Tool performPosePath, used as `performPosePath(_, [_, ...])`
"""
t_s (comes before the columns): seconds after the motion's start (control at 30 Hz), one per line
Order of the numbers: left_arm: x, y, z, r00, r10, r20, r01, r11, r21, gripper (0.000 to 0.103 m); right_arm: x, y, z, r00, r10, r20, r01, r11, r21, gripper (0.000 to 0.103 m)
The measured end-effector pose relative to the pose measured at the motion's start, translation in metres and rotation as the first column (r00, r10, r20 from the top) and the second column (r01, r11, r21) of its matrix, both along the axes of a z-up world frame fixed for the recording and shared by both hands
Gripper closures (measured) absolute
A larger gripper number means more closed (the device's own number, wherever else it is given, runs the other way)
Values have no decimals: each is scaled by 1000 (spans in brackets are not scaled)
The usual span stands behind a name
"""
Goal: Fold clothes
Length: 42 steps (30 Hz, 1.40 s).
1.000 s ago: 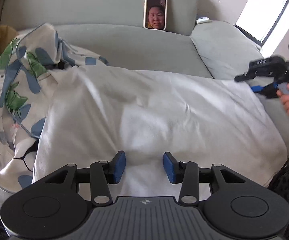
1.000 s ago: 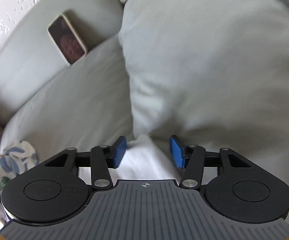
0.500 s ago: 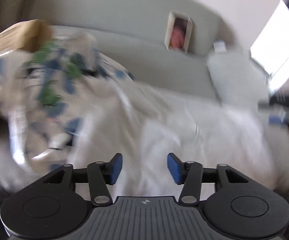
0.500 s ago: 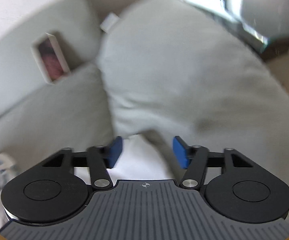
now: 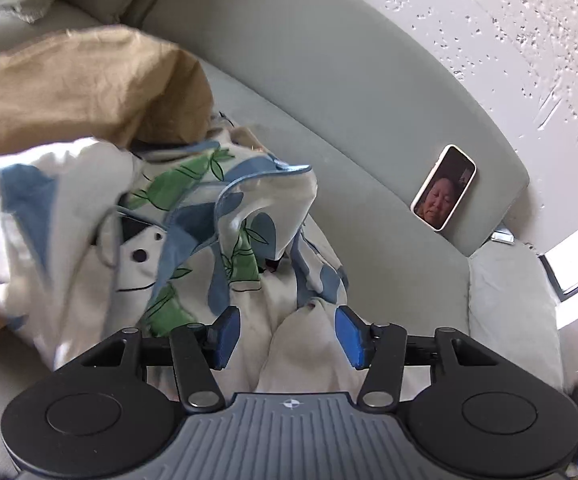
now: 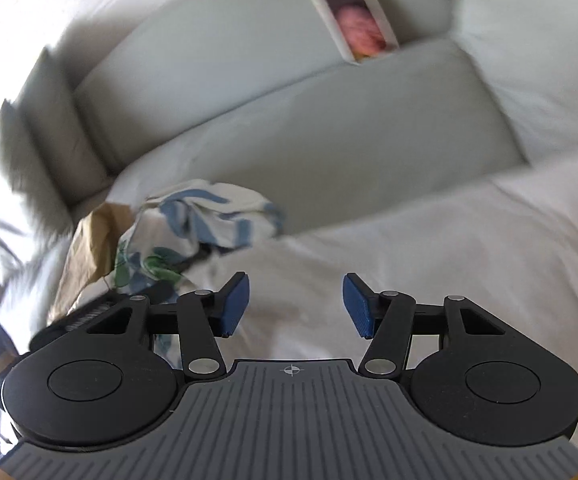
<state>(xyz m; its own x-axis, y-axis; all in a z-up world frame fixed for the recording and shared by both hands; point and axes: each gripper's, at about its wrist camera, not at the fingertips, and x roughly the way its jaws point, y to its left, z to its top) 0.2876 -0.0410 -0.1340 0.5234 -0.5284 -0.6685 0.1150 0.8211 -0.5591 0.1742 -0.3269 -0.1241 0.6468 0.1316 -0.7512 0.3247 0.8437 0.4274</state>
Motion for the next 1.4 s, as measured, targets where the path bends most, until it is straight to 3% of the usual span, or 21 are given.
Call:
performPosePath(0.07, [15,5,-14,997,-24,-70,19,997,-70,60,23,8,-4,1000,13,-4,-13,1000,-8,44])
performPosePath(0.2, [32,9,-29,986,-70,-153,42,983,-178,72,52,9,-22,999,5,-39,-2,997,74,46])
performPosePath(0.43, [41,-8,-37,969,-153,-192,114,974,-198,75,56,9,-59,996,-19,-86,31,991,131,54])
performPosePath(0.7, [50,10,-60,944,-74,-320,-16,963,-271,74,43,-2,-85,991,-54,-119,74,982,172,58])
performPosePath(0.87, [51,19,-72,925,-80,-370,-77,917,-391,72,33,-10,-92,993,-69,-96,88,973,212,63])
performPosePath(1.0, [53,17,-81,911,-86,-403,-99,904,-416,72,31,-13,-94,993,-77,-93,97,968,232,63])
performPosePath(1.1, [53,17,-87,904,-73,-422,-132,890,-436,78,29,-15,-94,992,-85,-93,106,963,247,63])
performPosePath(1.2, [52,16,-93,899,-64,-434,-159,875,-457,93,27,-18,-95,991,-95,-94,118,956,270,63])
performPosePath(1.27, [49,14,-94,905,-49,-422,-161,880,-447,98,25,-19,-97,990,-102,-97,126,953,277,66])
performPosePath(1.33, [43,13,-87,928,-14,-372,-155,895,-419,103,25,-18,-98,990,-104,-99,127,953,273,67])
performPosePath(1.4, [34,14,-70,964,12,-266,-118,914,-387,103,25,-17,-98,990,-103,-100,126,957,260,70])
